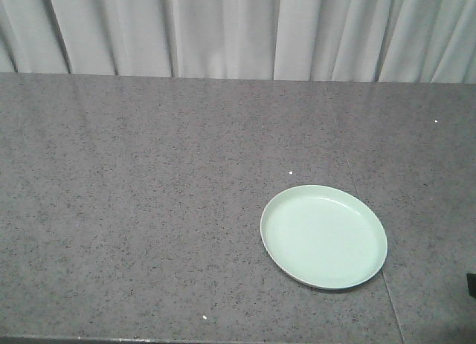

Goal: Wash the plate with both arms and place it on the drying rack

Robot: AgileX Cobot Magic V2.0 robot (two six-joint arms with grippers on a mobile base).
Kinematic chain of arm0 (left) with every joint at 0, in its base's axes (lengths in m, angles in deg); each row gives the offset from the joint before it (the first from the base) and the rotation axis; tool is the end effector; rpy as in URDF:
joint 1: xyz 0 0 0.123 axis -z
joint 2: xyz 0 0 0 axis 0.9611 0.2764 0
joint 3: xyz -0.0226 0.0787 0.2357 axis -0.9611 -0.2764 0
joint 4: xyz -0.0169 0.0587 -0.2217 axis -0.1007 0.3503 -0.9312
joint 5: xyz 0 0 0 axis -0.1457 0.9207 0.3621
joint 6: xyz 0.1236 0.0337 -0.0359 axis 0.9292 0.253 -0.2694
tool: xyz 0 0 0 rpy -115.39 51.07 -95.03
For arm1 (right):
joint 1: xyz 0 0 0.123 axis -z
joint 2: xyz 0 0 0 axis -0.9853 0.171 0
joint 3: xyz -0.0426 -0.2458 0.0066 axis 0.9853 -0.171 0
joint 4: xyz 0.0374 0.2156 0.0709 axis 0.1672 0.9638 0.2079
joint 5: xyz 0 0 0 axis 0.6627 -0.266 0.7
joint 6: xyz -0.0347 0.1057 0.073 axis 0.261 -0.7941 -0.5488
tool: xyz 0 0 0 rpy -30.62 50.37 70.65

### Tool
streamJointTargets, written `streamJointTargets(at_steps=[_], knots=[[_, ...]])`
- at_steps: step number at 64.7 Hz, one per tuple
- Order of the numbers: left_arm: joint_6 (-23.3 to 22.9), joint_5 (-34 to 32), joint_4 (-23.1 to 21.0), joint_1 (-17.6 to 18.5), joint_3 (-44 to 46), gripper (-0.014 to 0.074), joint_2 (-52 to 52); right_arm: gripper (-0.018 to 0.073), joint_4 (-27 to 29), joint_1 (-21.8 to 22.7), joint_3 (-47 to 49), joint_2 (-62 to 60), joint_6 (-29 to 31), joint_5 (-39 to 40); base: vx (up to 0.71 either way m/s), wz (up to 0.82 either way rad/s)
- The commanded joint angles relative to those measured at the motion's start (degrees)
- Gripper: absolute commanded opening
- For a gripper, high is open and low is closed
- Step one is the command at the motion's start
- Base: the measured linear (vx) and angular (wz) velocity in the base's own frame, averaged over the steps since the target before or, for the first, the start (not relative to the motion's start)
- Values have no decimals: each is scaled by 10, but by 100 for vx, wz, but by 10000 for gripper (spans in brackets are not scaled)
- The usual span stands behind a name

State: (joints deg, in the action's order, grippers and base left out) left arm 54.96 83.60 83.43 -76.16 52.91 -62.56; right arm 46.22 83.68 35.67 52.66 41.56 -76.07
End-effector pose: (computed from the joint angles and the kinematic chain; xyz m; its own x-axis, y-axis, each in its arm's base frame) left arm 0.1122 0.0044 0.1904 -0.0629 -0.0591 -0.9963 -0.0422 0.9975 -0.0565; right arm 0.1731 -0.0099 0.2307 -0.7403 -0.0796 -0.6676 -0.0355 0.9962 -0.0795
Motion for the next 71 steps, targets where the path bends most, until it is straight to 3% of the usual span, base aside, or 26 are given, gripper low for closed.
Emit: streamJointTargets(at_steps=[1, 16, 37, 51, 60, 71], knots=[[-6, -42, -4, 0, -9, -6, -9, 1, -5, 3, 19, 3, 0, 35, 0, 0], [-6, -42, -4, 0, -9, -6, -9, 105, -5, 3, 19, 5, -2, 32, 0, 0], [-6, -42, -4, 0, -9, -6, -9, 370, -5, 3, 19, 5, -1, 29, 0, 0], [-6, -42, -4, 0, -9, -6, -9, 418, 17, 3, 19, 5, 37, 55, 0, 0], [-6, -42, -4, 0, -9, -6, -9, 418, 98, 2, 19, 5, 144, 85, 0, 0], [-6, -42, -4, 0, -9, -6, -9, 418, 268, 2, 19, 5, 383, 89, 0, 0]])
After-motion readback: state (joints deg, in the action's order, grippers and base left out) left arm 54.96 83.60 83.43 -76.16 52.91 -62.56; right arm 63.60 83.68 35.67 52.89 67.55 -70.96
